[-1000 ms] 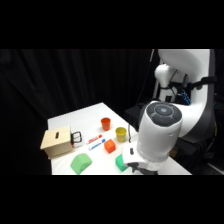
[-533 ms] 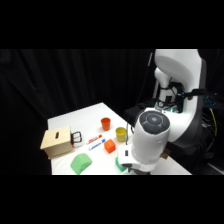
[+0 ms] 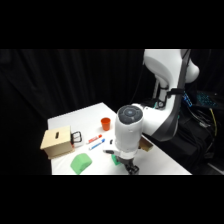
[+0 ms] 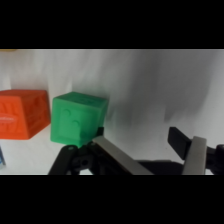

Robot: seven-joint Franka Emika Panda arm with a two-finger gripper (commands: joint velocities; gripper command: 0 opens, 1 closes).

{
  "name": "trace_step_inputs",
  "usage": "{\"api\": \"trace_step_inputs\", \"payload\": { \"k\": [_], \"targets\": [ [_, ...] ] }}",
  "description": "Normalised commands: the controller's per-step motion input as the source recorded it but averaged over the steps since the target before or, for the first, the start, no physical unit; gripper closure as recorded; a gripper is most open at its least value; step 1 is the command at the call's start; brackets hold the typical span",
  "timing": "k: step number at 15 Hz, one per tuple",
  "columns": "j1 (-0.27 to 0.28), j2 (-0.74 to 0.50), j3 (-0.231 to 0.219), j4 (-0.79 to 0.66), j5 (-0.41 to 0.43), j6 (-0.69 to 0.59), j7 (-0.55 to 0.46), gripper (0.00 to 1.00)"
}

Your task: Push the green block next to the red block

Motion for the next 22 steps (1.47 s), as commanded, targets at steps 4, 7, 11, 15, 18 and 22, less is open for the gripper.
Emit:
{"api": "trace_step_inputs", "payload": {
  "k": [4, 7, 11, 15, 18, 22],
  "targets": [
    [-0.164, -0.06, -0.029, -0.05, 0.066, 0.06, -0.20, 0.00],
    [-0.137, -0.14, -0.023, -0.05, 0.079, 0.00, -0.21, 0.00],
    [-0.128, -0.23, 0.088, -0.05, 0.156, -0.16, -0.29, 0.00],
    [-0.171, -0.41, 0.202, -0.05, 0.252, -0.47, -0.40, 0.00],
    [-0.130, -0.44, 0.116, 0.05, 0.204, -0.56, -0.29, 0.00],
    [-0.080, -0.37, 0.014, 0.16, 0.075, -0.51, -0.15, 0.00]
  ]
}}
